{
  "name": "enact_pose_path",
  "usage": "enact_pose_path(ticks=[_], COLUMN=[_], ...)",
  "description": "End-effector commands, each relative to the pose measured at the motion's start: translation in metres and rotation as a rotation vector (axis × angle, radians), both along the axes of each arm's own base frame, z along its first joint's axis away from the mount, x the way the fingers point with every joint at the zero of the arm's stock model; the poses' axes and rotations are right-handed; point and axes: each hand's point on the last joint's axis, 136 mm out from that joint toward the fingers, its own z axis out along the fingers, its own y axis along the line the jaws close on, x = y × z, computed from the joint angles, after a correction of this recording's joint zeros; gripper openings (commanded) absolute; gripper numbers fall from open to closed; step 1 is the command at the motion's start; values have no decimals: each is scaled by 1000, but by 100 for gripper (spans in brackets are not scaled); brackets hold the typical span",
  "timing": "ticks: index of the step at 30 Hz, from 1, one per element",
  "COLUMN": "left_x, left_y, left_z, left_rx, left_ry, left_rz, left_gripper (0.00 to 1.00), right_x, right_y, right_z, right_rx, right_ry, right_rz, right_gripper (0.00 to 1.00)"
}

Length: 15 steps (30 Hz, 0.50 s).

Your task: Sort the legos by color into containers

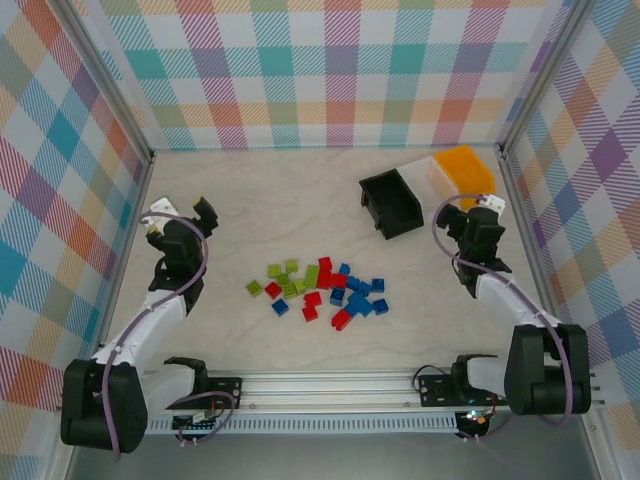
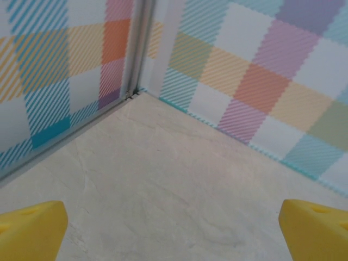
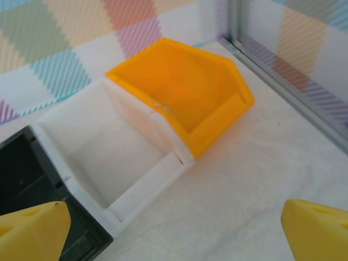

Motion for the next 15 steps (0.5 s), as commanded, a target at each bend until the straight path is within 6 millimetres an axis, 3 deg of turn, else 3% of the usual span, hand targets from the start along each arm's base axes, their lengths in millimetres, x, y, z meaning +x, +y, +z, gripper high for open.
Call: enact_pose_path(ticks=[1, 3, 7, 10, 15], left_x=[-28, -47, -36, -18, -3], left_y=[26, 40, 24, 0, -38], left_z=[-8, -19, -13, -9, -26], left_rx=[-282, -384, -389, -391, -430], left_ry=[-36, -27, -24, 62, 241], left_rz=[238, 368, 232, 81, -65], left_gripper=[100, 100, 100, 100, 100], right_x=[-24, -19, -7, 5, 31], right_y=[-12, -4, 34, 64, 126], right_z=[-22, -24, -12, -1, 7], right_rx=[252, 279, 323, 302, 245], right_ry=[87, 82, 105, 220, 309], right_rz=[-184, -125, 102, 239, 454], right_gripper=[100, 100, 100, 100, 100])
